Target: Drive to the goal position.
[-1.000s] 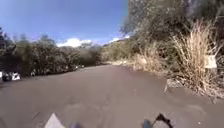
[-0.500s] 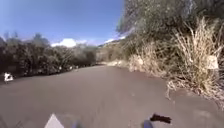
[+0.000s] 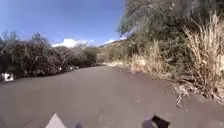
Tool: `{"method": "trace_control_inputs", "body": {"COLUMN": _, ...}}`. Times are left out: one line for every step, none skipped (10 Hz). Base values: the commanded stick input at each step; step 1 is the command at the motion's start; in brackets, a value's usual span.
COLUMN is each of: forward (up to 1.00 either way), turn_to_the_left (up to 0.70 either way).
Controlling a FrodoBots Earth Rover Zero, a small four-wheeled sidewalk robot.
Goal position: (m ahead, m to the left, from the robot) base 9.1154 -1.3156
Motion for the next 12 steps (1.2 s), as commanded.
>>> {"method": "trace_control_inputs", "body": {"forward": 0.50, "turn_to_the_left": 0.00}}
{"method": "trace_control_inputs", "body": {"forward": 0.50, "turn_to_the_left": 0.00}}
{"method": "trace_control_inputs", "body": {"forward": 0.50, "turn_to_the_left": 0.00}}
{"method": "trace_control_inputs", "body": {"forward": 0.50, "turn_to_the_left": 0.00}}
{"method": "trace_control_inputs", "body": {"forward": 0.50, "turn_to_the_left": 0.00}}
{"method": "trace_control_inputs", "body": {"forward": 0.50, "turn_to_the_left": 0.00}}
{"method": "trace_control_inputs", "body": {"forward": 0.50, "turn_to_the_left": 0.00}}
{"method": "trace_control_inputs", "body": {"forward": 0.50, "turn_to_the_left": 0.00}}
{"method": "trace_control_inputs", "body": {"forward": 0.50, "turn_to_the_left": 0.00}}
{"method": "trace_control_inputs", "body": {"forward": 0.50, "turn_to_the_left": 0.00}}
{"method": "trace_control_inputs", "body": {"forward": 0.50, "turn_to_the_left": 0.00}}
{"method": "trace_control_inputs", "body": {"forward": 0.50, "turn_to_the_left": 0.00}}
